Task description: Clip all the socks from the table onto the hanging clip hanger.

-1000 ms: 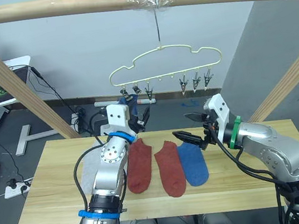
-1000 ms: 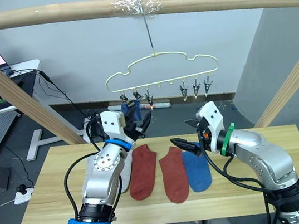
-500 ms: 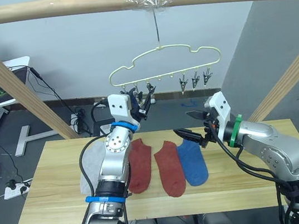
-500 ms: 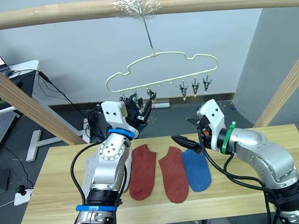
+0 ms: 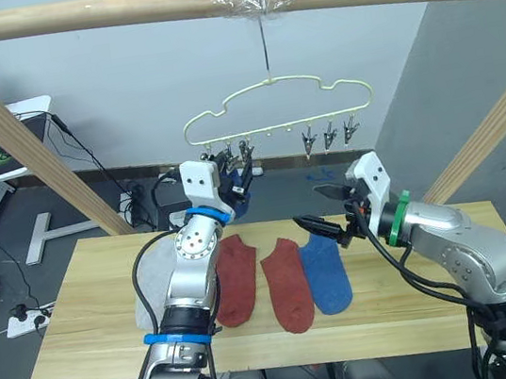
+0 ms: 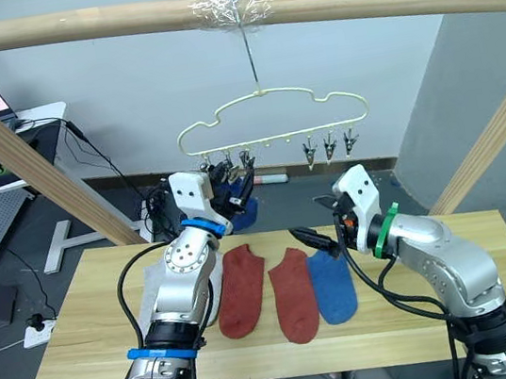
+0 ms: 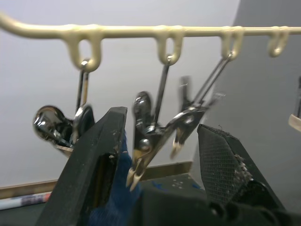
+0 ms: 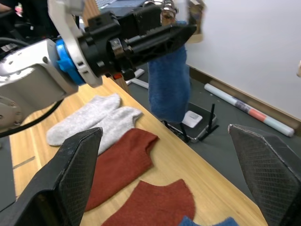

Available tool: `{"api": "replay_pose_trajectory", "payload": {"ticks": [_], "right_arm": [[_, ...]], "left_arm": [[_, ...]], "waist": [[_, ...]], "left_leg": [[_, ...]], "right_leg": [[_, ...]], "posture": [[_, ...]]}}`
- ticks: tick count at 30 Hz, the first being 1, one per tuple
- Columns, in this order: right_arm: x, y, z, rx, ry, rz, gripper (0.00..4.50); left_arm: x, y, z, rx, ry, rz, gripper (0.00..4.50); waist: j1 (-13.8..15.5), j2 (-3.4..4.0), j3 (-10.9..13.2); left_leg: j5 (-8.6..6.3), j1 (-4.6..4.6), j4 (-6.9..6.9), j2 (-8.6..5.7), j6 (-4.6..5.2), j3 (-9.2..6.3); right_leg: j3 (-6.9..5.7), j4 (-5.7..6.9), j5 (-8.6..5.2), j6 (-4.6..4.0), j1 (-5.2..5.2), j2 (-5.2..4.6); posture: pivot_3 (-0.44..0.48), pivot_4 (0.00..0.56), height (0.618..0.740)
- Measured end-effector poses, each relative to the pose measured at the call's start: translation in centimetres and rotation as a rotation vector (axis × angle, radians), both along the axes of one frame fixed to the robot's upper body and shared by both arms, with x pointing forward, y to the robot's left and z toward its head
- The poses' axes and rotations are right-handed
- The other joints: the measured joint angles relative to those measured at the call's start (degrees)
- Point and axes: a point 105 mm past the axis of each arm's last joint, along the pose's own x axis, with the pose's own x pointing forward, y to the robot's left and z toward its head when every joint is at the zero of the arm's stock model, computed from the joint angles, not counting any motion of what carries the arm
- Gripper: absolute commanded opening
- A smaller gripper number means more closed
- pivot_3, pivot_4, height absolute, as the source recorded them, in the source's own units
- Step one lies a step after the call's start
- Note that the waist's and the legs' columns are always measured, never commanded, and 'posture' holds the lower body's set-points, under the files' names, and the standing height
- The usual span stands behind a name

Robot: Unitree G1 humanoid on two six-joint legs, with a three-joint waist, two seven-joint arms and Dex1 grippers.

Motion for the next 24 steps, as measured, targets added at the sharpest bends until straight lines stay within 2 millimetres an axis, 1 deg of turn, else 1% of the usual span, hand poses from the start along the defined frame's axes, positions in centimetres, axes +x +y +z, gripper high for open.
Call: {"api": "replay_pose_trajectory", "payload": {"ticks": [2,5,7,11,24], "right_arm": [[-0.3,0.1,0.4,0.001,-0.005,0.022,4.50],[-0.6,0.3,1.0,0.009,-0.014,0.051,4.50],[-0.6,0.4,1.2,0.008,-0.022,0.054,4.50],[-0.5,0.5,1.5,0.008,-0.031,0.057,4.50],[-0.5,0.6,1.5,0.003,-0.025,0.059,4.50]], "left_arm": [[-0.1,0.3,-0.1,-0.006,-0.002,0.023,2.72],[-0.2,0.2,0.5,-0.015,-0.021,0.029,2.72],[-0.3,0.1,0.7,-0.017,-0.031,0.027,2.72],[-0.6,0.2,0.6,-0.020,-0.032,0.033,2.72],[-0.5,0.3,1.0,-0.039,-0.043,0.043,2.72]], "waist": [[0.0,0.00,0.0],[0.0,0.00,0.0],[0.0,0.00,0.0],[0.0,0.00,0.0],[0.0,0.00,0.0]], "left_leg": [[0.00,0.00,0.01,0.00,0.00,-0.01],[0.00,0.05,0.04,0.00,0.00,-0.01],[0.02,0.11,0.05,-0.01,0.02,0.00],[0.06,0.18,0.05,-0.02,0.08,0.00],[0.12,0.26,0.08,-0.04,0.11,-0.01]], "right_leg": [[0.00,0.05,0.00,0.00,0.00,0.00],[-0.01,0.17,0.00,0.00,0.00,0.00],[0.00,0.27,0.00,0.00,0.00,0.00],[0.00,0.43,0.00,0.00,0.00,0.01],[0.01,0.63,0.00,0.00,0.01,0.01]], "posture": [[0.071,0.167,0.740],[0.071,0.167,0.740],[0.073,0.172,0.740],[0.073,0.172,0.740],[0.068,0.172,0.740]]}}
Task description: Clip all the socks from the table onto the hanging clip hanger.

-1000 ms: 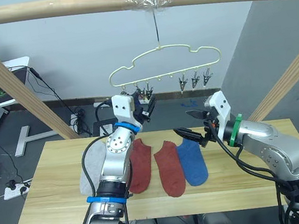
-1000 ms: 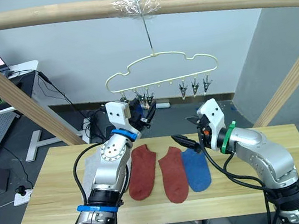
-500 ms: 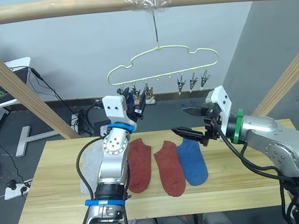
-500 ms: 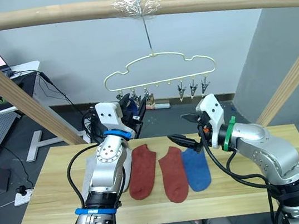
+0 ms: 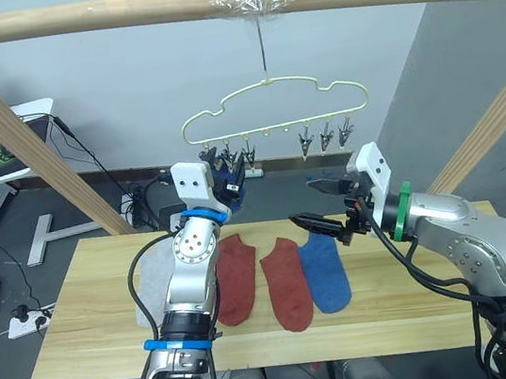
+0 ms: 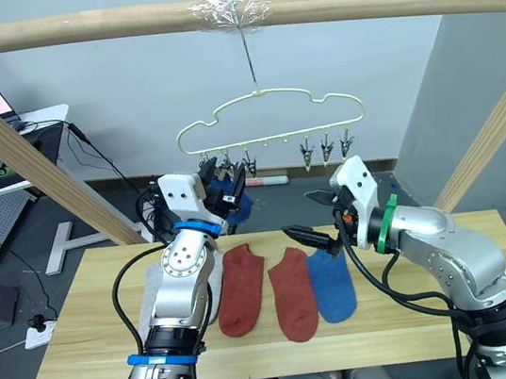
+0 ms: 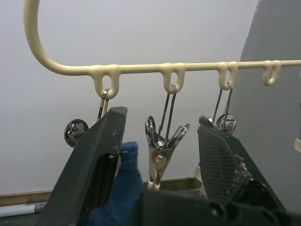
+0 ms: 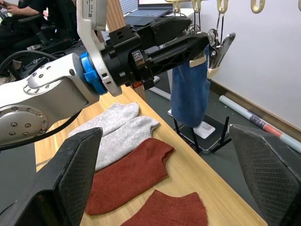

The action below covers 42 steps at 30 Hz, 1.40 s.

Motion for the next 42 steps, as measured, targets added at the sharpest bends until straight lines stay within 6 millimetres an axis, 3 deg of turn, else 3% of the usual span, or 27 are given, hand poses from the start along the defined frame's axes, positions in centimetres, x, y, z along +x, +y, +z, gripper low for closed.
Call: {"api": "replay_pose_trajectory", "payload": {"ticks": [15,18,24,25,31,38,42], "right_arm": [[0.0,0.0,0.1,0.000,0.000,0.002,4.50],[0.0,0.1,0.1,0.003,0.001,0.005,4.50],[0.0,0.1,0.1,0.003,0.000,0.006,4.50],[0.0,0.1,0.1,0.003,0.000,0.006,4.50],[-0.1,0.0,-0.3,0.006,0.011,-0.002,4.50],[-0.2,0.0,-5.6,-0.031,0.130,-0.048,4.50],[0.3,0.4,-4.8,-0.019,0.094,-0.052,4.50]], "left_arm": [[0.2,0.2,0.6,-0.027,-0.010,0.000,2.72],[0.2,0.2,0.6,-0.031,-0.009,-0.005,2.16],[0.2,0.1,0.6,-0.032,-0.010,-0.011,0.19],[0.2,0.1,0.6,-0.034,-0.011,-0.011,0.05],[0.2,0.1,0.7,-0.037,-0.011,-0.012,0.05],[0.2,0.3,0.6,-0.039,-0.006,-0.005,0.05],[0.3,0.3,0.6,-0.038,-0.003,-0.006,0.05]], "waist": [[0.0,0.00,0.0],[0.0,0.00,0.0],[0.0,0.00,0.0],[0.0,0.00,0.0],[0.0,0.00,0.0],[-0.1,-0.01,0.0],[-0.1,-0.01,0.0]], "left_leg": [[0.01,0.00,0.01,0.00,0.00,0.00],[0.01,0.00,0.01,0.00,0.00,0.00],[0.01,0.00,0.01,0.00,0.00,0.00],[0.01,0.00,0.01,0.00,0.00,0.00],[0.01,0.00,0.01,0.00,0.00,0.00],[0.03,0.04,0.04,-0.01,-0.02,0.01],[0.06,0.06,0.04,0.00,-0.01,-0.02]], "right_leg": [[0.00,0.01,0.00,0.00,0.00,0.00],[0.00,0.01,0.00,0.00,0.00,0.00],[0.00,0.01,0.00,0.00,0.00,0.00],[0.00,0.01,0.00,0.00,0.00,0.00],[0.00,0.01,0.00,0.00,0.00,0.00],[0.02,0.04,0.00,0.00,0.01,0.01],[0.00,0.07,0.00,0.00,0.01,0.02]], "posture": [[0.068,0.172,0.740],[0.068,0.172,0.740],[0.072,0.173,0.740],[0.072,0.173,0.740],[0.072,0.173,0.740],[0.078,0.177,0.740],[0.078,0.177,0.740]]}}
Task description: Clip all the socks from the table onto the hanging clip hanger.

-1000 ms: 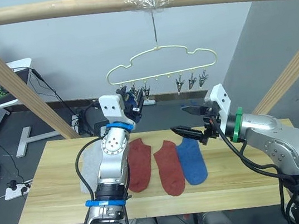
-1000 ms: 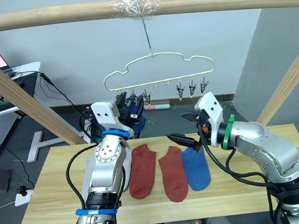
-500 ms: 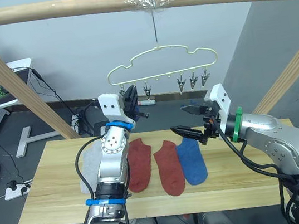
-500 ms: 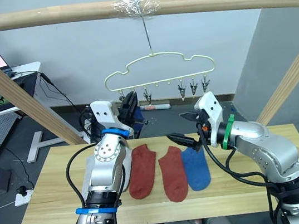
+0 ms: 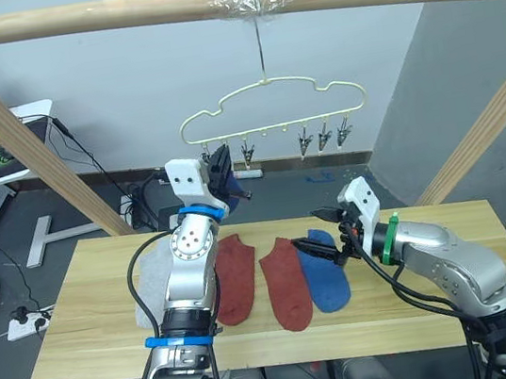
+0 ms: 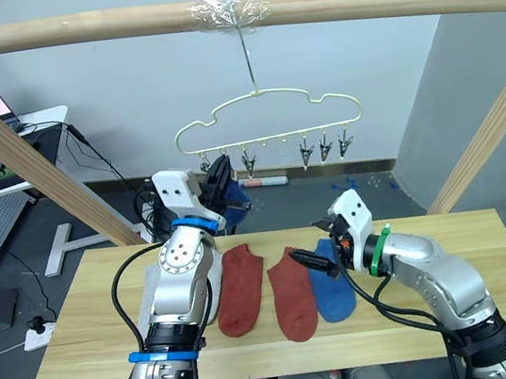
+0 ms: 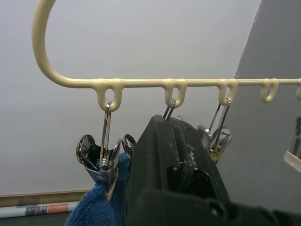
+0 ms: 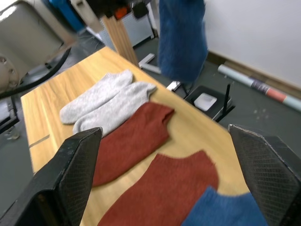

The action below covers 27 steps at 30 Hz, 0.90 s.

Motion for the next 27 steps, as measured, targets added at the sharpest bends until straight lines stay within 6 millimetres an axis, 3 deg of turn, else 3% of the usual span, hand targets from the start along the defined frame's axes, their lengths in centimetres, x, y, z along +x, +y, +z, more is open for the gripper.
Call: {"api": "replay_pose_trajectory", "payload": {"ticks": [4,6,14,27], "right_arm": [[0.3,0.1,0.7,0.006,-0.026,0.001,4.50],[0.4,0.0,0.9,0.007,-0.034,-0.002,4.50],[1.0,-0.2,3.5,0.027,-0.108,-0.007,4.50],[0.8,0.5,4.9,0.035,-0.139,0.027,4.50]], "left_arm": [[0.0,0.0,0.0,0.000,-0.002,0.000,0.92],[0.0,0.0,0.1,0.001,-0.001,0.002,1.56],[-0.1,0.0,0.1,0.000,0.000,0.002,1.56],[-0.2,0.1,-0.2,-0.075,0.029,0.006,1.56]], "waist": [[0.1,0.00,0.0],[0.1,0.00,0.0],[0.1,0.00,0.0],[0.1,0.00,0.0]], "left_leg": [[0.00,-0.02,0.00,0.00,0.00,0.00],[0.00,-0.02,-0.01,0.00,0.00,0.00],[0.00,-0.01,-0.01,0.00,0.00,-0.01],[0.00,-0.02,-0.01,0.00,0.00,-0.01]], "right_leg": [[0.00,-0.02,0.00,0.00,0.00,0.00],[0.00,-0.02,0.00,0.00,0.00,0.00],[0.00,-0.01,0.00,0.00,0.00,0.00],[0.00,-0.02,0.00,0.00,0.00,0.00]], "posture": [[0.095,0.179,0.740],[0.092,0.179,0.740],[0.092,0.177,0.740],[0.089,0.177,0.740]]}}
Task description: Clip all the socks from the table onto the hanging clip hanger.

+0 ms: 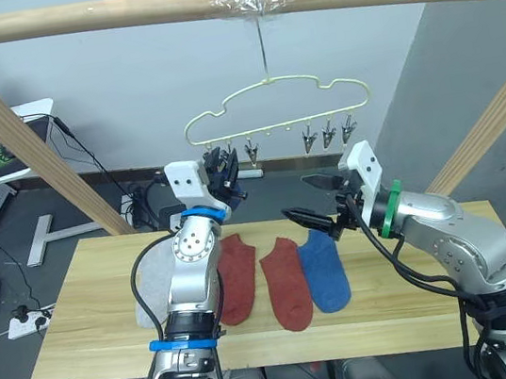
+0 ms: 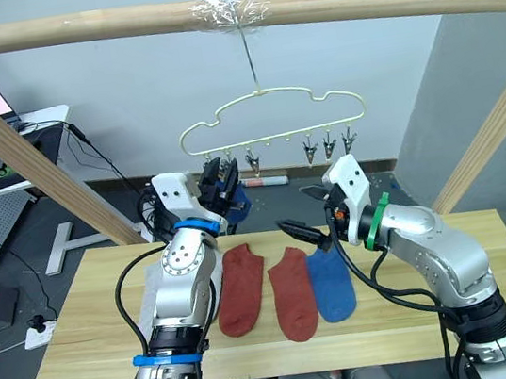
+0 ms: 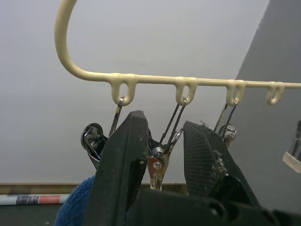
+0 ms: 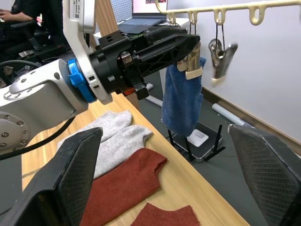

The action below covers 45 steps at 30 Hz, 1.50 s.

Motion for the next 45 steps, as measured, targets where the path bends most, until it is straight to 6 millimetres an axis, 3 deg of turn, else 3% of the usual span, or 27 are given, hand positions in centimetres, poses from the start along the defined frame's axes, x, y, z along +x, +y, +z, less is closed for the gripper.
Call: {"api": "replay_pose_trajectory", "payload": {"ticks": [20,45], "right_arm": [[0.03,-0.20,-0.03,-0.009,0.000,-0.003,4.50],[-0.04,-0.31,0.05,-0.007,0.006,-0.004,4.50]], "left_arm": [[0.10,-0.04,-0.95,-0.063,0.064,-0.008,1.56],[0.39,-0.34,-0.08,-0.096,0.048,-0.018,1.56]], "waist": [[0.0,0.00,0.0],[0.0,0.00,0.0]], "left_leg": [[0.00,0.00,0.00,0.00,0.00,0.00],[0.00,0.00,0.00,0.00,0.00,0.00]], "right_leg": [[0.00,-0.01,0.00,0.00,0.00,0.00],[0.00,-0.01,0.00,0.00,0.00,0.00]], "posture": [[0.084,0.176,0.740],[0.077,0.163,0.740]]}}
